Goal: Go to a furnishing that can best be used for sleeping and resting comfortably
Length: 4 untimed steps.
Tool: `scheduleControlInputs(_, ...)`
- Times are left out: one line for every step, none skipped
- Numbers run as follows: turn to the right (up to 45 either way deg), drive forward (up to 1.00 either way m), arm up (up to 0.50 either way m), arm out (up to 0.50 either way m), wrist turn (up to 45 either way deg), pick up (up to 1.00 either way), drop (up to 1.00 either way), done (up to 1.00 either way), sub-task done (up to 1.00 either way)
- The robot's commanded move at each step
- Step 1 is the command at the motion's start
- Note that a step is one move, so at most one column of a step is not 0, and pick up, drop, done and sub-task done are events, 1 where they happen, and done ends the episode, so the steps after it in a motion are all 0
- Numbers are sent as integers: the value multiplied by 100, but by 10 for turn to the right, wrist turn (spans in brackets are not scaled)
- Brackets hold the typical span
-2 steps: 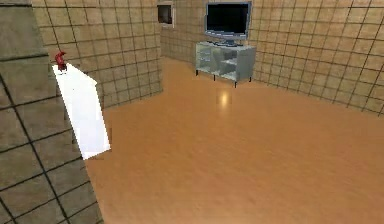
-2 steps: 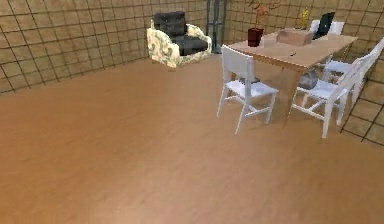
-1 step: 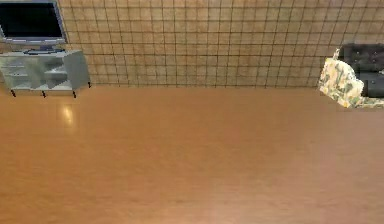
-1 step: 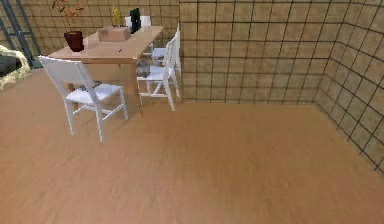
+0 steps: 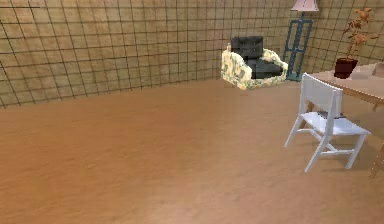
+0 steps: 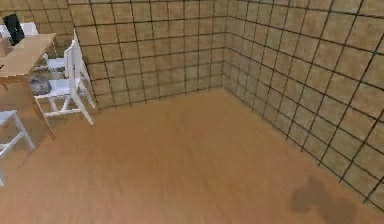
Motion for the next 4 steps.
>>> scheduleControlInputs(0,5,0,0,0,0,0,0,0)
scheduleControlInputs(-450,0,0,0,0,0,0,0,0)
scheduleControlInputs(-240,0,0,0,0,0,0,0,0)
scheduleControlInputs(0,100,0,0,0,0,0,0,0)
